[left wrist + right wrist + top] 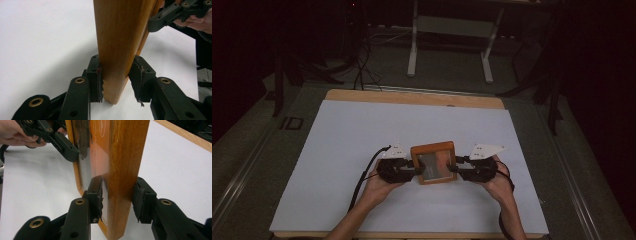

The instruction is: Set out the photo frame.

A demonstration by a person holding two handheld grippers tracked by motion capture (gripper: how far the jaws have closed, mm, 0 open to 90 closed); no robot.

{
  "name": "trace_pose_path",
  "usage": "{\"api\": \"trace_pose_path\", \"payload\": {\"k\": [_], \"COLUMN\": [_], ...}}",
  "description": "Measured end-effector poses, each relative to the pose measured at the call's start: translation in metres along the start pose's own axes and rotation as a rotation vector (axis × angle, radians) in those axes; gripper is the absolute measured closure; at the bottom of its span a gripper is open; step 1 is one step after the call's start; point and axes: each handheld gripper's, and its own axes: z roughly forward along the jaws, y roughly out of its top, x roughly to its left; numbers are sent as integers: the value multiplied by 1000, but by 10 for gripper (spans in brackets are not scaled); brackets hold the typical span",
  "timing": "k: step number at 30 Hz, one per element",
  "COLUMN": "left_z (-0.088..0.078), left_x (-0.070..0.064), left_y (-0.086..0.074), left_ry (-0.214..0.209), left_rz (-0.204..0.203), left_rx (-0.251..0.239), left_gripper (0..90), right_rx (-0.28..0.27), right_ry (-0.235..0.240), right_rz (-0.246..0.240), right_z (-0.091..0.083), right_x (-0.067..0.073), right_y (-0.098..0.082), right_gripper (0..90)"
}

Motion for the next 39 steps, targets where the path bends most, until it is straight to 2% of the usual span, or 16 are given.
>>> {"api": "trace_pose_path", "payload": {"k": [14, 23, 33, 39], "left_z": [-12, -24, -34, -40], "left_x": [4, 13, 24, 34], "left_y": [6, 8, 7, 5], "left_ry": [25, 43, 46, 45], "left_rz": [12, 4, -17, -62], "left_rx": [-12, -21, -9, -6], "left_gripper": [628, 624, 621, 616], "right_rx": [-1, -7, -5, -18], "right_ry": [-11, -4, 26, 40], "right_rz": [14, 58, 118, 160], "right_z": [6, 18, 32, 43], "right_x": [4, 5, 5, 5], "right_y": [8, 12, 16, 19], "right_gripper": [625, 625, 630, 629]}}
